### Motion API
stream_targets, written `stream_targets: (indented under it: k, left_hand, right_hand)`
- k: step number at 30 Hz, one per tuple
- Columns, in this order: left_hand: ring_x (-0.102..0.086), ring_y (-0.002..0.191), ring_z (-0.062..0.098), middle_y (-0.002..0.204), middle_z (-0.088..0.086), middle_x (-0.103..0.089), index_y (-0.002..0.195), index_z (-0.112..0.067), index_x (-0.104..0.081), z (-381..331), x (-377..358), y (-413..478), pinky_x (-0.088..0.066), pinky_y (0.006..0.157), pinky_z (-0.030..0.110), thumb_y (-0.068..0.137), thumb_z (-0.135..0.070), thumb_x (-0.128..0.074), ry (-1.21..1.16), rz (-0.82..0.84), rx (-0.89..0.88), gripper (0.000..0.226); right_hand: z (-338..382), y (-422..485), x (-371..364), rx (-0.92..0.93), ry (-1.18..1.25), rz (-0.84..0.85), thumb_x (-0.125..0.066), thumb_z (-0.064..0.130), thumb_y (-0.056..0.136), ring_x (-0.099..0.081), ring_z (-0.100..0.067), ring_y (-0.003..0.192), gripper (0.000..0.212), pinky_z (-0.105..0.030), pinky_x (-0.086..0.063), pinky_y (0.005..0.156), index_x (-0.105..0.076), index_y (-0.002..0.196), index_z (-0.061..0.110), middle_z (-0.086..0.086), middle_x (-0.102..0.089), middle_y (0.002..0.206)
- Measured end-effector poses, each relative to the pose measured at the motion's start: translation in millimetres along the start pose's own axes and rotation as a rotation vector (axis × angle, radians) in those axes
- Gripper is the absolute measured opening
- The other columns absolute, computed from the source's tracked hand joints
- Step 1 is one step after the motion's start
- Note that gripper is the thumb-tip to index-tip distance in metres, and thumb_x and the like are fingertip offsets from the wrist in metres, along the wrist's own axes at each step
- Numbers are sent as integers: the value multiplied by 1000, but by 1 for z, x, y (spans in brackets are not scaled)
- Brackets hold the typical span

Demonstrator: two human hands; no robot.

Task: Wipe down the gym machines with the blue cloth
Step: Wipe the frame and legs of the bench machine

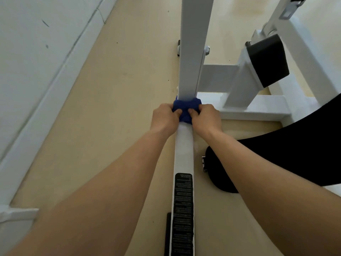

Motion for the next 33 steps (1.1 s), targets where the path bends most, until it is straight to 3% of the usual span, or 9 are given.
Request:
stream_targets:
  k: [4,8,13,16,21,25,30,33]
  left_hand:
    - [-60,79,16,94,4,-69,109,-15,-71,7,2,-31,-40,61,22,98,-20,-52,-2,36,22,22]
    - [-65,85,23,94,7,-71,107,-13,-71,16,6,-57,-48,72,28,98,-23,-54,91,101,36,23]
    - [-66,75,20,81,4,-71,96,-14,-73,4,21,-81,-51,68,30,93,-25,-61,213,125,-22,16]
    - [-64,74,19,79,0,-70,89,-20,-71,-23,25,-88,-44,64,28,90,-26,-62,143,-3,-103,11]
    - [-65,85,22,94,2,-73,106,-18,-71,-74,6,-82,-48,73,29,87,-31,-65,-13,-167,-210,23]
    - [-61,89,12,105,-3,-69,116,-18,-64,-105,-17,-66,-44,76,21,89,-30,-68,-147,-177,-206,30]
    - [-62,95,12,108,-2,-68,117,-17,-60,-135,-52,-46,-51,86,24,90,-24,-69,-203,-175,-264,29]
    - [-62,98,13,110,-1,-69,117,-16,-64,-152,-64,-31,-49,88,23,89,-20,-67,-231,-285,-310,28]
  right_hand:
    - [-2,-29,-1,18,25,35,-52,24,101,-60,-21,81,24,-27,-38,66,-69,104,8,-9,-69,96]
    - [-9,-60,-1,-9,2,168,-51,29,102,-63,-22,81,27,-29,-42,65,-69,103,9,-11,-71,95]
    - [-17,-91,26,39,41,248,-62,31,96,-66,-13,79,19,-20,-44,59,-70,104,16,-1,-71,88]
    - [-11,-87,59,69,175,100,-71,28,90,-66,-6,79,17,-18,-51,66,-71,106,21,5,-71,91]
    - [-8,-69,99,27,400,-79,-73,28,88,-67,-14,90,33,-34,-59,81,-49,111,25,1,-65,100]
    - [-17,-54,124,2,434,-204,-69,33,89,-66,-16,94,25,-40,-57,88,-52,106,26,1,-66,102]
    - [-39,-29,146,-177,354,-371,-65,34,94,-65,-17,99,23,-37,-54,95,-61,112,20,2,-67,109]
    - [-45,-15,151,-182,411,-452,-63,40,94,-64,-13,95,21,-25,-51,84,-62,106,22,6,-66,101]
Point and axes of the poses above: each hand's wrist, its own y-axis towards the middle knuckle, its own x-axis out of the back of the hand, z = x × y, the point moved 4 cm from there along y, towards the middle knuckle
